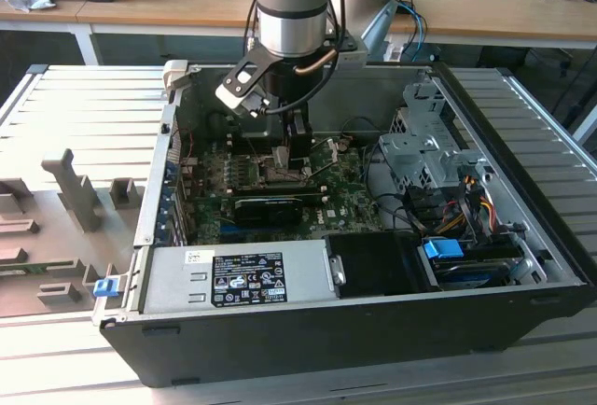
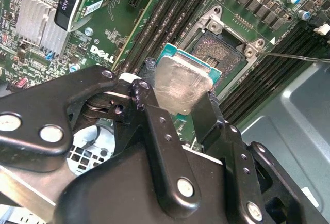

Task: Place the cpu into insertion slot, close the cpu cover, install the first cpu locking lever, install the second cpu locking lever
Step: 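Place the cpu into insertion slot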

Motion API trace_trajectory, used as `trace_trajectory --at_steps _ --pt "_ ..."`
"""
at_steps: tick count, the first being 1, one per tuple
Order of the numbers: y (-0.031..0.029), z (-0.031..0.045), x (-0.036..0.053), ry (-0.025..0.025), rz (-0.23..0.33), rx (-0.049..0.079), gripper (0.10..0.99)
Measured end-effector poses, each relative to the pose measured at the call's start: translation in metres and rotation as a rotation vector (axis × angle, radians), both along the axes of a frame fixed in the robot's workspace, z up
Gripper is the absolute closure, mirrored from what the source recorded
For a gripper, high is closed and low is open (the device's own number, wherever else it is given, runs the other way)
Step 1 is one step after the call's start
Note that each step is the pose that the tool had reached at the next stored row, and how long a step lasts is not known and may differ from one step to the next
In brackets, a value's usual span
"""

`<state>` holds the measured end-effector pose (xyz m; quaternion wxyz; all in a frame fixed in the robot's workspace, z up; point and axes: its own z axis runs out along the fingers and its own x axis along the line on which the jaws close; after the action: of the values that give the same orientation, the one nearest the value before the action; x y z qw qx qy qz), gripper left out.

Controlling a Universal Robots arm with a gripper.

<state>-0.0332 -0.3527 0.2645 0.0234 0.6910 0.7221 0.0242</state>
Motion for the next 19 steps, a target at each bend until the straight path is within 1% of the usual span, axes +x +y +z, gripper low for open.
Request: trace_trajectory --at_steps 6,10,13,19 --pt "0.0007 -0.0013 0.0000 -0.0001 0.000 0.000 0.561" --pt "0.0052 -0.0032 0.0000 0.0002 -0.011 0.000 0.561" --pt "0.0102 -0.0075 0.0000 0.0008 -0.028 0.001 0.561" --pt "0.0113 -0.0097 0.0000 0.0009 -0.028 0.002 0.561"
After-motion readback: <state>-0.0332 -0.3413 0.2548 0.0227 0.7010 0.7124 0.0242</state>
